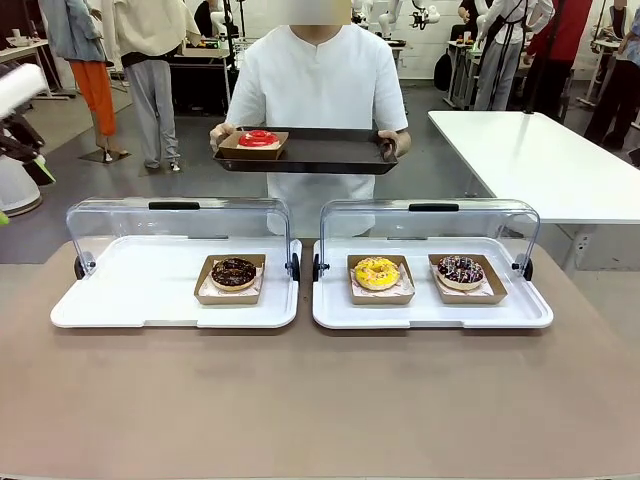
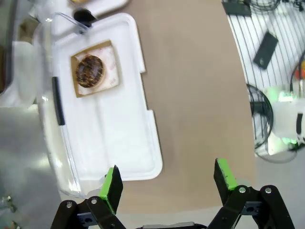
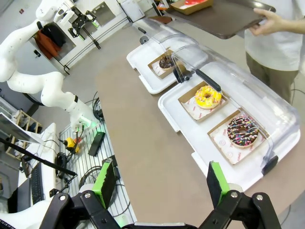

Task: Provide the desired donut to the person.
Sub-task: Pick up and lift the Paper togo box containing the Donut pointed at by the person.

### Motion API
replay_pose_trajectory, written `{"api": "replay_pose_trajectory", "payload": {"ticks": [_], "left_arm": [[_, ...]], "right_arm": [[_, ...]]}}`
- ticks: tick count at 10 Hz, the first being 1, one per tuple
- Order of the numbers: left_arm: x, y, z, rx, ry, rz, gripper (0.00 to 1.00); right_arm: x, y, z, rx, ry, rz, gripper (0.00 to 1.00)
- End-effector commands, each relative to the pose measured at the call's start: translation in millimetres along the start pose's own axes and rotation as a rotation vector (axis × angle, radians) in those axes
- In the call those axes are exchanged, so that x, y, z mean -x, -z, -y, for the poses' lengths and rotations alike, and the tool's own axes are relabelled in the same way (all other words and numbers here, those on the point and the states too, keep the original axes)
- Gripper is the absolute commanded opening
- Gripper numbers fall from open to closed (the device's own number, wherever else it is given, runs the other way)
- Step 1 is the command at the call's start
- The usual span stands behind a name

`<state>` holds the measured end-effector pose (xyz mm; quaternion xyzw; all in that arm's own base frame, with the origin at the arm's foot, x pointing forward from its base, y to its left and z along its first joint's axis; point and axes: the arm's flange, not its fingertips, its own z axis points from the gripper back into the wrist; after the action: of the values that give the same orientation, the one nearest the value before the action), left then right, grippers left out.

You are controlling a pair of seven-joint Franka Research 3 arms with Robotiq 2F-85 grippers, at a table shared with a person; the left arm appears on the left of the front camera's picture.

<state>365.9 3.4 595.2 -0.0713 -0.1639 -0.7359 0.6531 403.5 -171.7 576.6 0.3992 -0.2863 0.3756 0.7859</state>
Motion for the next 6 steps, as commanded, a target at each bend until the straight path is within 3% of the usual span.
{"api": "replay_pose_trajectory", "payload": {"ticks": [1, 3, 6], "left_arm": [[55.2, -26.7, -3.7, -0.067, -0.01, 0.308, 1.0], [106.7, -40.5, 9.0, -0.143, -0.049, 0.524, 1.0], [173.1, -25.9, 23.5, -0.223, -0.086, 0.622, 1.0]], "right_arm": [[0.0, 1.2, -0.9, -0.006, -0.004, 0.005, 1.0], [0.0, 1.2, -0.9, -0.006, -0.004, 0.005, 1.0], [0.0, 1.2, -0.9, -0.006, -0.004, 0.005, 1.0]]}}
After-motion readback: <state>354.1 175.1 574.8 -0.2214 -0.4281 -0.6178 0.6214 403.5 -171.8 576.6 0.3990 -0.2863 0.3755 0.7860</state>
